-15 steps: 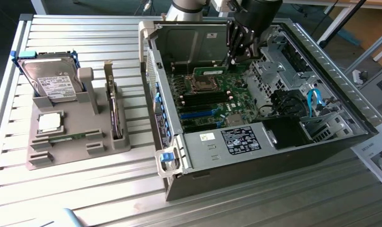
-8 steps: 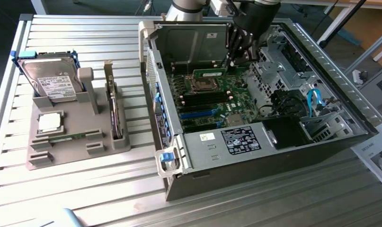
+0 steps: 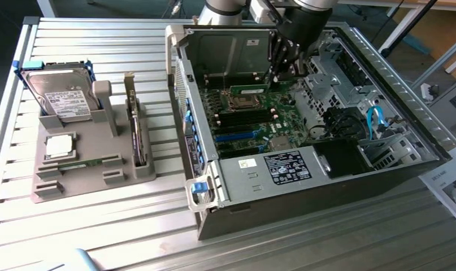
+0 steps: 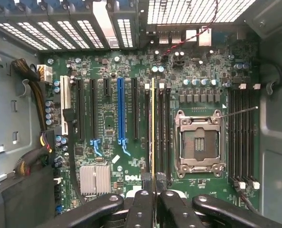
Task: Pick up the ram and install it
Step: 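Insert the ram into the slot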
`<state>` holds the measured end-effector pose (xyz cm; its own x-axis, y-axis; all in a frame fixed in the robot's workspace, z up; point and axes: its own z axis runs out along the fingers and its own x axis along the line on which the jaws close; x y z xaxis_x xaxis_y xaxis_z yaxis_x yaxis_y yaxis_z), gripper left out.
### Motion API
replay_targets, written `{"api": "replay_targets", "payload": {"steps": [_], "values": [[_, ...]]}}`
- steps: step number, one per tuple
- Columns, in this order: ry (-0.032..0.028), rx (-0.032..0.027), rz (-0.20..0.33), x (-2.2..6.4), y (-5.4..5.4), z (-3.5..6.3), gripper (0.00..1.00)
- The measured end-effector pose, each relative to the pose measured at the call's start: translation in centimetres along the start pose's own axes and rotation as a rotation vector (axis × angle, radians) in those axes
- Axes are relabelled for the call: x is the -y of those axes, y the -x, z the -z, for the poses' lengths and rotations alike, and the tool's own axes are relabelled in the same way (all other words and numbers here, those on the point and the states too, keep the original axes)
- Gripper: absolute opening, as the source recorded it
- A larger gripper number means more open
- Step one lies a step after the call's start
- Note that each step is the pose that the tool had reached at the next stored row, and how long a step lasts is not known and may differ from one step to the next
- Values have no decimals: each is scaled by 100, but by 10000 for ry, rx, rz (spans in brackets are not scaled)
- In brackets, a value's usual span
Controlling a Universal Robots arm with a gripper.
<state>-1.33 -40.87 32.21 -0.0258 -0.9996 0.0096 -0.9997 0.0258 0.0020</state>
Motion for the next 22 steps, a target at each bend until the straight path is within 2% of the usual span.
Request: {"api": "replay_targets", "payload": {"steps": [22], "values": [[1,0,-79,1,3,-278,12]]}}
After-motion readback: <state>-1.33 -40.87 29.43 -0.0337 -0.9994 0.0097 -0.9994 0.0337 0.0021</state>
